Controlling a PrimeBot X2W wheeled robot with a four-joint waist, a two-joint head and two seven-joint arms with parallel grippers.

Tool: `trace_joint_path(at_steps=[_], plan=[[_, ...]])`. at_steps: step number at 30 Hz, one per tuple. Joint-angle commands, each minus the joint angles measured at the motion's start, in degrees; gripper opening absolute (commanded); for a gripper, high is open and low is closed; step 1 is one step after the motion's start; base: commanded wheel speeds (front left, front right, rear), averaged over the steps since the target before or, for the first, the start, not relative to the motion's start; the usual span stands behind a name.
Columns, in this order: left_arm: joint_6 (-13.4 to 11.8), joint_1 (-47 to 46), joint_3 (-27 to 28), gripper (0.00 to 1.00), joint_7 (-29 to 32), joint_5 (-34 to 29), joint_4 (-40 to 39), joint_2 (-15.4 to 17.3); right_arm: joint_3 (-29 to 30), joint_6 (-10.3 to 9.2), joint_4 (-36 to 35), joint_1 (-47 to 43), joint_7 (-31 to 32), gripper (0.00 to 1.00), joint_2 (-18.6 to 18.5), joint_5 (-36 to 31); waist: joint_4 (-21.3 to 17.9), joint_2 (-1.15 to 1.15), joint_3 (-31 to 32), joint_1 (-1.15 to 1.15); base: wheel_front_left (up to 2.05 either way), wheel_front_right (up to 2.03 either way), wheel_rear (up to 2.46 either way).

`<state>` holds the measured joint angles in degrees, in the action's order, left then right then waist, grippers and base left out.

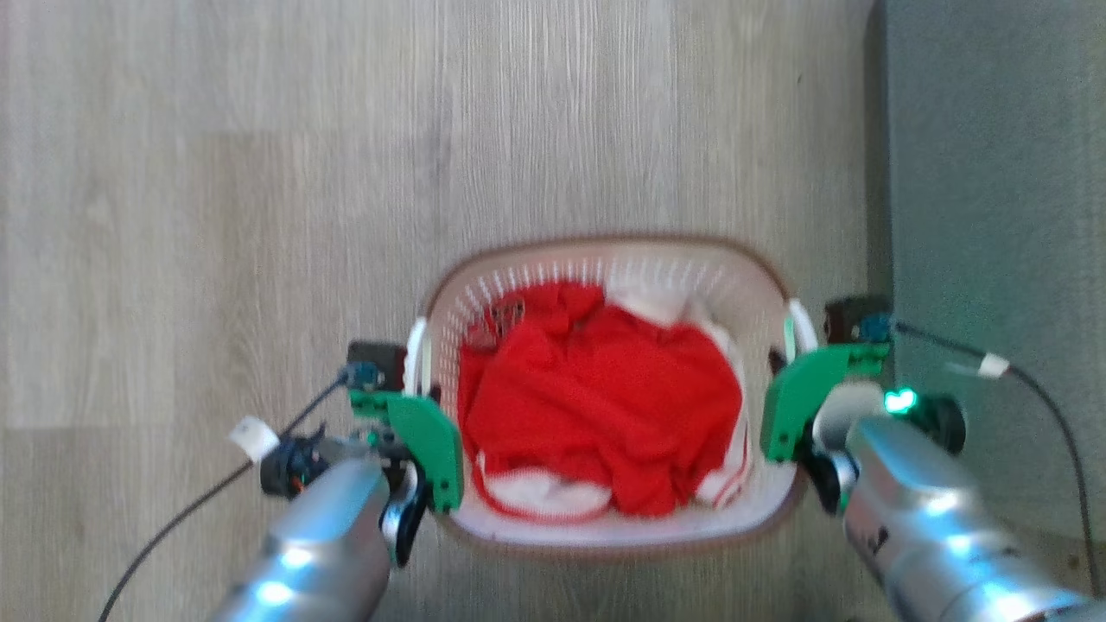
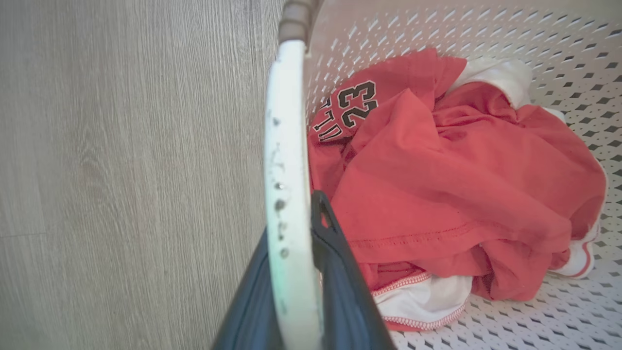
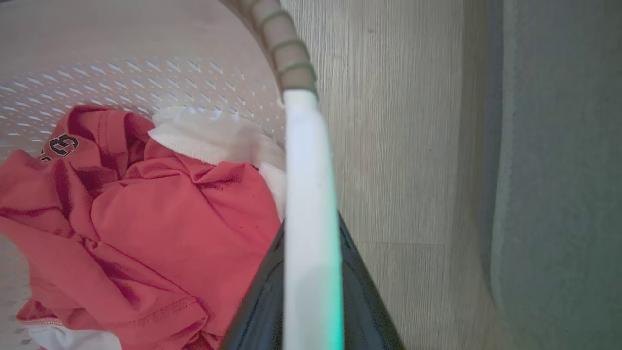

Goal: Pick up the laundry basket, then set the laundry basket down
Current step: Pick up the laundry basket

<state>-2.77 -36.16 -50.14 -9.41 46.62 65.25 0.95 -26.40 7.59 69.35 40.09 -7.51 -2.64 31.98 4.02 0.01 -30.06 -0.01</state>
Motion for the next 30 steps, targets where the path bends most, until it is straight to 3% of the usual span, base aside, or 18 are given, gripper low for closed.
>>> trace_joint_path(at_steps=[1,18,30], plan=[[0.1,1.8,0.1,0.00,0.1,0.5,0.7,1.9,-1.9,-0.10,0.1,-3.2,0.8,0.00,-0.2,1.0,0.3,-0.01,4.8,0.01,0.00,0.00,0.00],[2.7,10.0,-4.7,0.00,4.6,4.9,5.0,1.9,-12.1,-0.10,-0.2,-12.6,6.5,0.00,-0.2,12.7,0.1,-0.01,21.8,0.01,0.00,0.00,0.00],[2.8,13.3,-6.7,0.00,5.1,6.2,5.5,1.9,-18.0,-0.10,0.0,-15.7,6.5,0.00,-0.2,17.9,-0.4,-0.01,28.0,0.01,0.00,0.00,0.00]])
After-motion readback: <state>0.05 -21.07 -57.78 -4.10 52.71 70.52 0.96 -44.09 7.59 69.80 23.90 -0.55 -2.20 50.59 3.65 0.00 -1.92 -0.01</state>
